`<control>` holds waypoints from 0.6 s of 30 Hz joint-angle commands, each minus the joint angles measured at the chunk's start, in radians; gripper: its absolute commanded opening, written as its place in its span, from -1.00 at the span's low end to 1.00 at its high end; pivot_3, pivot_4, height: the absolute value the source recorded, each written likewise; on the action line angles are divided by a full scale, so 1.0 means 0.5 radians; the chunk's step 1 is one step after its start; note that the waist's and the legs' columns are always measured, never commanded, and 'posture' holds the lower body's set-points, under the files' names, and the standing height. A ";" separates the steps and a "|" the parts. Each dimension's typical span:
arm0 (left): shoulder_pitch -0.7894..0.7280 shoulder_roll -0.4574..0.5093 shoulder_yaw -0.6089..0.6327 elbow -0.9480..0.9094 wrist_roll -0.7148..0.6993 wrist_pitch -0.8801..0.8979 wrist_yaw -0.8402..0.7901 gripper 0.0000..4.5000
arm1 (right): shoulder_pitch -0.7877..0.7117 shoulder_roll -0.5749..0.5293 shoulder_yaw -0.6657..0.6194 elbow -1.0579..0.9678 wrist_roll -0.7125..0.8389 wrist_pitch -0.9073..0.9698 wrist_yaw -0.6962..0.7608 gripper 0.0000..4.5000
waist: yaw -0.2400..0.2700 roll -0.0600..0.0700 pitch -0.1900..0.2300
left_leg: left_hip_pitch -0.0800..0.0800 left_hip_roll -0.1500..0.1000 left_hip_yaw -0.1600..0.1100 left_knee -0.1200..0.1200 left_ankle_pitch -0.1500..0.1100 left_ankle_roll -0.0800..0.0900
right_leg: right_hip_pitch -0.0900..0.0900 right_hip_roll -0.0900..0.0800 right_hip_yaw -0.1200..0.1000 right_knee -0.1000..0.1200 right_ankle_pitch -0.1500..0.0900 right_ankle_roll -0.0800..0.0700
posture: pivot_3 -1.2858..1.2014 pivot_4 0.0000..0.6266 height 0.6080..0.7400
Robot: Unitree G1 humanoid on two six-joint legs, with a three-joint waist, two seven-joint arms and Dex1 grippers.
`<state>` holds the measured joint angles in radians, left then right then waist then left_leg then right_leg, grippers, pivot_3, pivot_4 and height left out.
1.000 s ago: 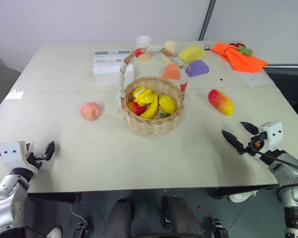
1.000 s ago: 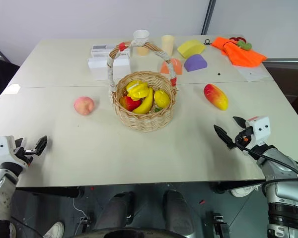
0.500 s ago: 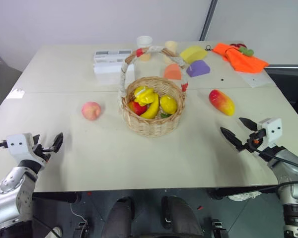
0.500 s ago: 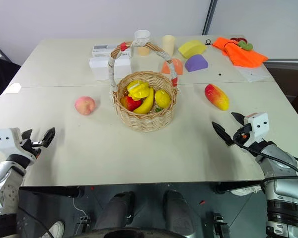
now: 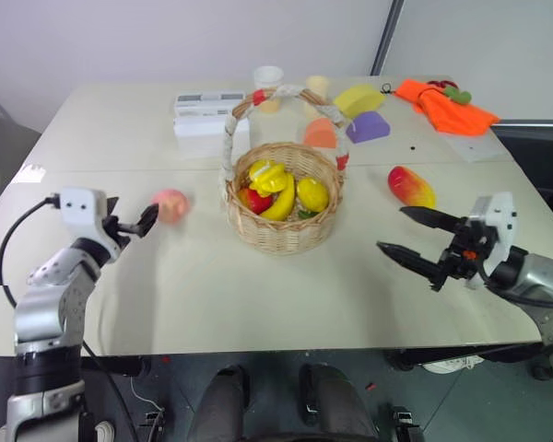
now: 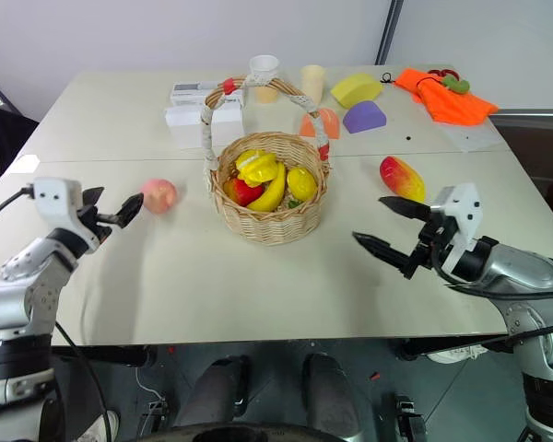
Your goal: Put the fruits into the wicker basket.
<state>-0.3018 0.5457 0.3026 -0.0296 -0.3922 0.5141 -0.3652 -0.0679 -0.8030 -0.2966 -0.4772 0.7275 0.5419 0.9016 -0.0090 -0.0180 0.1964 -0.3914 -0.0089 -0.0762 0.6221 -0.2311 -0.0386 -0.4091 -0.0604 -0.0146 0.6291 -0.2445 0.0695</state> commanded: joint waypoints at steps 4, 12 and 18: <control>-0.238 0.032 -0.178 0.123 0.082 0.211 -0.012 1.00 | -0.263 0.019 0.220 -0.322 0.121 0.112 -0.093 0.98 | -0.002 -0.001 0.000 | -0.001 -0.001 0.000 0.000 0.000 0.000 | -0.001 0.001 0.000 0.000 0.001 0.002 | 0.03 -0.52 1.00; -0.371 0.020 -0.259 0.301 0.168 0.217 -0.039 0.88 | -0.374 0.066 0.374 -0.397 0.106 0.116 -0.149 1.00 | 0.001 -0.002 0.001 | -0.002 -0.001 -0.001 -0.001 0.000 0.000 | -0.002 0.000 0.000 0.000 0.005 0.004 | 0.03 -0.52 1.00; -0.386 0.045 -0.262 0.334 0.236 0.210 -0.049 0.05 | -0.350 0.062 0.387 -0.390 0.061 0.079 -0.154 1.00 | -0.001 -0.002 0.001 | -0.002 -0.001 -0.001 -0.001 0.000 0.000 | -0.002 0.000 0.000 0.000 0.006 0.003 | 0.03 -0.52 1.00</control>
<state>-0.4875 0.5470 0.1699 0.1556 -0.2896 0.6398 -0.3870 -0.2397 -0.7712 -0.0852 -0.6448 0.7590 0.6021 0.8263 -0.0096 -0.0191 0.1971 -0.3926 -0.0094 -0.0767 0.6216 -0.2311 -0.0386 -0.4103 -0.0606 -0.0146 0.6290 -0.2415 0.0710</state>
